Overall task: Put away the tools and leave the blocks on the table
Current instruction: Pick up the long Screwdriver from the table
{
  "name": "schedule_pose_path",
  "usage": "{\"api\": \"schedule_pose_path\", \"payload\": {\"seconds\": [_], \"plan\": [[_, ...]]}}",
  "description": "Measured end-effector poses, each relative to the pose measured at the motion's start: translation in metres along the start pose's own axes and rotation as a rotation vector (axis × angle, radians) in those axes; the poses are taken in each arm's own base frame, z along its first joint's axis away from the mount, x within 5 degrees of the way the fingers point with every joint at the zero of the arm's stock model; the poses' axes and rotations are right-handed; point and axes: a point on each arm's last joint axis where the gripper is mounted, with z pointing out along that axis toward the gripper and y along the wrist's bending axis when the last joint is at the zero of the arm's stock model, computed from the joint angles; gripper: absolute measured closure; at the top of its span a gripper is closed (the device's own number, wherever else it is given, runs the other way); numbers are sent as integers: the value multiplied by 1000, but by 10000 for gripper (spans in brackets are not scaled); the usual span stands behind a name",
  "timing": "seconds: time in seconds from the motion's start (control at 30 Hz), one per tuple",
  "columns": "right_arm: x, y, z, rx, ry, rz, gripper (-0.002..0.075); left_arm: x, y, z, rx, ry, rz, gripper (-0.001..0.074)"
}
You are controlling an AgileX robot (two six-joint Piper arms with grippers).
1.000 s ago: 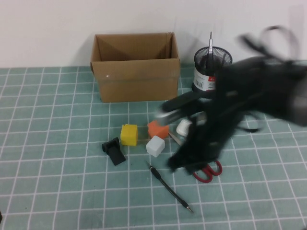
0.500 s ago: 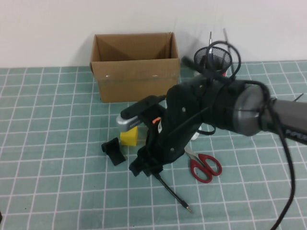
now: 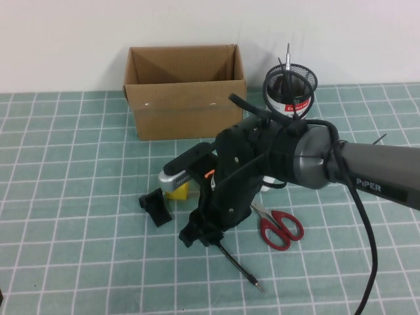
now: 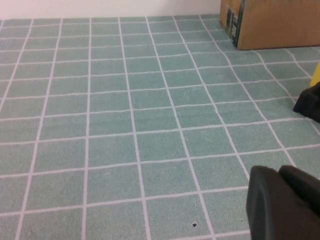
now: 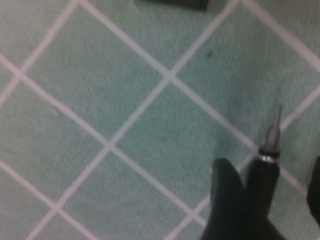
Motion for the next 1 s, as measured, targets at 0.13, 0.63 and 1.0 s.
{"api": "schedule_pose_path", "payload": {"seconds": [0.13, 0.63, 1.0], "plan": [[1, -1, 1, 10, 13, 5, 445, 0, 0, 0, 0, 0, 0, 736], [0, -4, 7, 35, 31, -3, 641, 0, 0, 0, 0, 0, 0, 736], [23, 2, -66, 23, -143, 51, 685, 0, 0, 0, 0, 0, 0, 736]]}}
